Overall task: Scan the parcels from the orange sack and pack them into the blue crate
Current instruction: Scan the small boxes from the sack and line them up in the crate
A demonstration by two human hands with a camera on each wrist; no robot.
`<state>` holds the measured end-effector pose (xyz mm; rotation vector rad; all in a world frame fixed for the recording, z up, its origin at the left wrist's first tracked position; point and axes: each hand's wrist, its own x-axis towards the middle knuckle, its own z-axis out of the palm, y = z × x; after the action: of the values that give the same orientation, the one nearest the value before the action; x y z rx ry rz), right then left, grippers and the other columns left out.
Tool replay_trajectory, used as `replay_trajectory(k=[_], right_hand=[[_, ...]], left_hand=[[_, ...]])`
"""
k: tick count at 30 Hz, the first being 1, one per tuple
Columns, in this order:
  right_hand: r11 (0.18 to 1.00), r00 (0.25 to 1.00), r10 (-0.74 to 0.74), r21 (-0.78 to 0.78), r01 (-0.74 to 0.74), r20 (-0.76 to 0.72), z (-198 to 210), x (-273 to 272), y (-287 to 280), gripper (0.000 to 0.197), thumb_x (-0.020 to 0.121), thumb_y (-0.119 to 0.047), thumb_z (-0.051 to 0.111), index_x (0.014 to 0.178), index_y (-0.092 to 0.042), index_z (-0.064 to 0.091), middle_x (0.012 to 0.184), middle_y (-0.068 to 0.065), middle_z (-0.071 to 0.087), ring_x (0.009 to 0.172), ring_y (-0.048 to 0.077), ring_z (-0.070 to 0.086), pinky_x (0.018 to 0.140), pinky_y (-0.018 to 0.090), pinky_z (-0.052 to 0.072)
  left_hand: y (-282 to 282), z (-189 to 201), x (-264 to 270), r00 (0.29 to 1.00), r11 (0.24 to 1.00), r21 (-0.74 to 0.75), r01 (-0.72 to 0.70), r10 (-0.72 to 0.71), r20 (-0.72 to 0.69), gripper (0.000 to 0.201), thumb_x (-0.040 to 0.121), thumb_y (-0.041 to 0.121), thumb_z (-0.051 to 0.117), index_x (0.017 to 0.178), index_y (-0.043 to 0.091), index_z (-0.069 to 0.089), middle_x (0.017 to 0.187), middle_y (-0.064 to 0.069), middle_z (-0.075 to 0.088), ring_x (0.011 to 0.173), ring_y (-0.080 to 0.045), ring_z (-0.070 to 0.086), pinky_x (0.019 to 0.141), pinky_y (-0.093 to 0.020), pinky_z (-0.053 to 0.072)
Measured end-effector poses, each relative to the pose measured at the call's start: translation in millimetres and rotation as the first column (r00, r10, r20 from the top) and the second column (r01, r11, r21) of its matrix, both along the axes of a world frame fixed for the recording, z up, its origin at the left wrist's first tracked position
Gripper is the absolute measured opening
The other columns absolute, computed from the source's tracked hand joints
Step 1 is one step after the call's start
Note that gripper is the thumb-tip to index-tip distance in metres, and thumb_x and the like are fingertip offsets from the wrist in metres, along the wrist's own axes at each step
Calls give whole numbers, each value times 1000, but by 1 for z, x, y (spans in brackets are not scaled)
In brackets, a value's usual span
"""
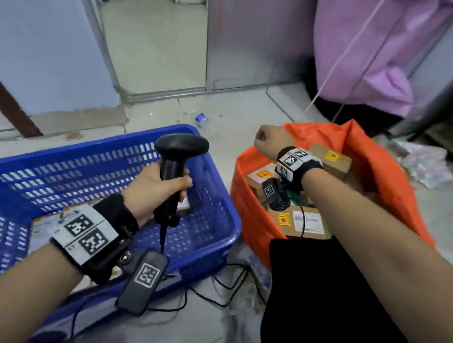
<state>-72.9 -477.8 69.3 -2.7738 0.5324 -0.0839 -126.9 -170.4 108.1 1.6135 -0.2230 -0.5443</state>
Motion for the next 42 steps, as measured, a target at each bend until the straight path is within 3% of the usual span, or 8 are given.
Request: replay_trajectory(k=[8,12,18,28,32,35,37,42], right_hand=[[977,936,-185,-163,140,-301,-65,-48,-147,28,57,-37,61,73,-14,63,78,11,68,69,30,62,65,39,56],[965,919,-153,-255,60,-364,-94,-59,-162,39,69,-42,57,99,-18,63,101,9,64,95,33,61,82,37,52],[908,878,-118,-407,-94,-464,-135,-43,-180,46,81,-47,59,124,-31,57,129,3,54,123,28,46,97,43,40],[884,791,-40,-391,-257,-611,-153,-15,-180,62,81,-39,65,138,-24,46,136,8,49,128,29,43,107,44,36],[924,761,28,-274,-267,-648,-138,-3,-185,81,63,-33,83,134,-28,44,131,9,51,117,34,50,99,46,45],[978,748,88,-85,-190,-658,-101,7,-179,96,61,-26,87,138,-47,34,132,9,52,105,32,56,88,41,50],[980,797,182,171,-100,-576,-69,14,-168,85,66,-14,85,138,-33,43,128,5,52,106,24,53,86,37,49],[727,897,342,684,-63,-281,-6,15,-114,84,57,-2,80,132,-24,49,128,0,57,115,17,55,93,36,48]], left_hand=[[-64,-20,-1,990,988,75,136,-138,15,12,86,-1,65,87,7,56,66,-9,53,52,-12,50,52,-21,45],[-80,-33,4,988,981,117,153,-150,-35,27,69,20,68,91,7,57,63,-9,54,53,-15,50,55,-25,44],[-98,-50,15,984,975,135,175,-168,-63,29,70,21,69,93,7,58,67,-8,55,57,-15,52,62,-30,46],[-104,-65,19,979,977,107,182,-170,-114,27,71,19,67,93,7,58,75,-12,56,57,-14,52,62,-28,47],[-98,-62,22,979,979,100,179,-166,-121,27,71,19,68,92,8,58,75,-11,57,58,-14,52,65,-31,47],[-90,-59,23,985,985,91,146,-137,-104,26,71,16,68,93,7,58,70,-7,57,55,-12,52,60,-25,48],[-82,-56,22,988,987,88,137,-130,-86,22,76,9,71,93,6,57,65,-4,56,54,-12,52,55,-21,48],[-54,-37,18,993,991,73,112,-108,-56,23,77,9,72,94,5,56,64,-3,55,55,-14,51,55,-22,46]])
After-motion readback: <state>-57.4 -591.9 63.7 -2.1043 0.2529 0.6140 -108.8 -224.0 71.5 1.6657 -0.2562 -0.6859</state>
